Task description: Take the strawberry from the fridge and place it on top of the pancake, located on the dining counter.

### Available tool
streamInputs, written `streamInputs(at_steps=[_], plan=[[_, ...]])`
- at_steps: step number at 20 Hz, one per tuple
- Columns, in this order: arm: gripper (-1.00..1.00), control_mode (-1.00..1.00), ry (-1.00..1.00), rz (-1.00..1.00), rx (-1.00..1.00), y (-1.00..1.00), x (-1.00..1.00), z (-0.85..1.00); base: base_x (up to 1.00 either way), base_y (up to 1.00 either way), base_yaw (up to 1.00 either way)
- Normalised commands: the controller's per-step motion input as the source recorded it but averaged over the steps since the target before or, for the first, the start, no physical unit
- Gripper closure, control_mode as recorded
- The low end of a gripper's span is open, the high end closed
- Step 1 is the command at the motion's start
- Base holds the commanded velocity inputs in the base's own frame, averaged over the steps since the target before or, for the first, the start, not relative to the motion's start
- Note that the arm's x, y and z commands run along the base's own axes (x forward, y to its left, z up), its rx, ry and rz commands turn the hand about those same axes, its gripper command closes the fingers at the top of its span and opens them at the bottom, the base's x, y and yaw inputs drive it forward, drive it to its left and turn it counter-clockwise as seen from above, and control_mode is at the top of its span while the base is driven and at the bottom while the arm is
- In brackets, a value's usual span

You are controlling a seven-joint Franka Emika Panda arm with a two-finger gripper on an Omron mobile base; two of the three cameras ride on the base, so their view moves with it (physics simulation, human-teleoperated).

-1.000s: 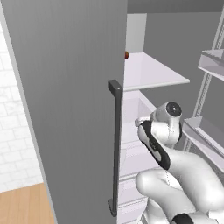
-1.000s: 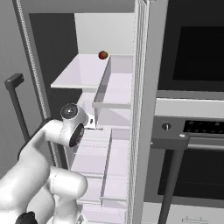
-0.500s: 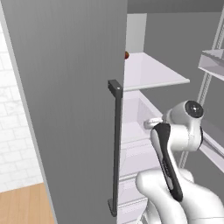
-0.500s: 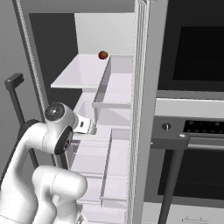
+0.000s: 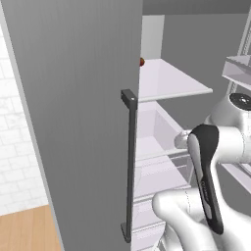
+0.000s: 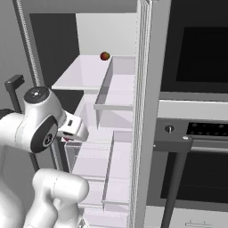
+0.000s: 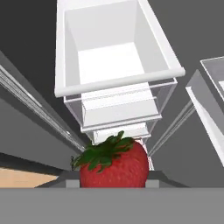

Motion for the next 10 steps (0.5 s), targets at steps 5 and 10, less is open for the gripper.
streamInputs(at_steps=[5, 10], plan=[[1.0, -1.0, 0.0, 0.0, 0.0, 0.17, -0.69, 0.0, 0.0, 0.0, 0.0], [1.0, -1.0, 0.0, 0.0, 0.0, 0.05, -0.19, 0.0, 0.0, 0.0, 0.0]])
